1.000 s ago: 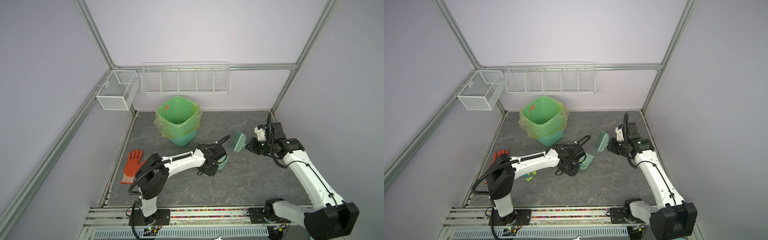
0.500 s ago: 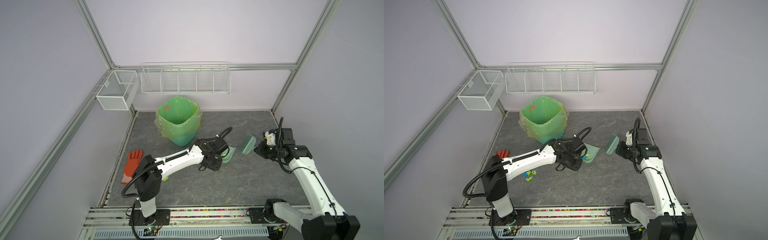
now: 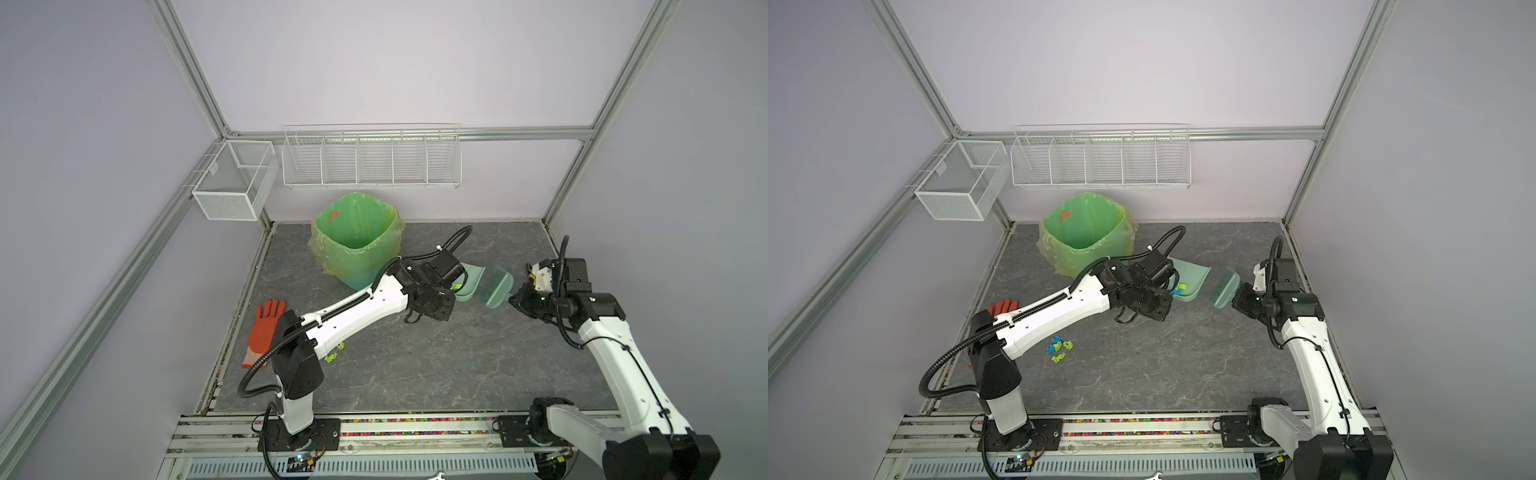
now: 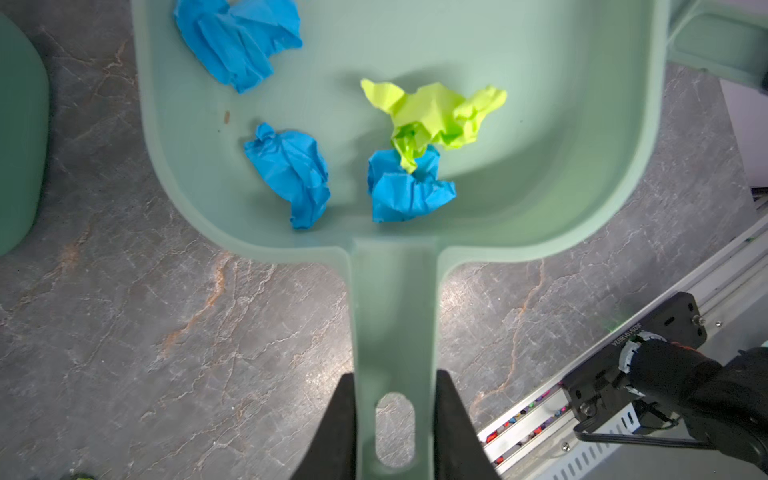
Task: Sweep away the paper scraps from the table
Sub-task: 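Lift the loaded dustpan toward the green bin while the right gripper withdraws the brush, then tip the dustpan over the green bin with the left gripper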
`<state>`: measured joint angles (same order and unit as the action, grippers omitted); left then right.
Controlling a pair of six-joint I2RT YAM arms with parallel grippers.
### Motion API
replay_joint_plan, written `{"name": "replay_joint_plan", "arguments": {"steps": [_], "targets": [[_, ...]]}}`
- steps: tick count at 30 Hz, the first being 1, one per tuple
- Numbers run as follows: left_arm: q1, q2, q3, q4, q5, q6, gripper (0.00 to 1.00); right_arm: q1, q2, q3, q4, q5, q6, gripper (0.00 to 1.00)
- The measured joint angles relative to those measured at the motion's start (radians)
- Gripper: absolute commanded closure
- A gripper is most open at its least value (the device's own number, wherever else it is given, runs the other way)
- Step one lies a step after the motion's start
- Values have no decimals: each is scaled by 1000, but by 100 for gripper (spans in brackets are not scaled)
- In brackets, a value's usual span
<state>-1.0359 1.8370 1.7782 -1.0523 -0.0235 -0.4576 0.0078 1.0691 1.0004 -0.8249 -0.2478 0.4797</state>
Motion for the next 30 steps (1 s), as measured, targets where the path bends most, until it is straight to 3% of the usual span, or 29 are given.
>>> {"name": "replay_joint_plan", "arguments": {"steps": [8,30], "targets": [[33,8,43,-66,-3,0,100,0,-2,-36,15,-6,3,93],[82,27,376,-241,-11,15,100,0,-2,-76,45,-46,18,92]]}}
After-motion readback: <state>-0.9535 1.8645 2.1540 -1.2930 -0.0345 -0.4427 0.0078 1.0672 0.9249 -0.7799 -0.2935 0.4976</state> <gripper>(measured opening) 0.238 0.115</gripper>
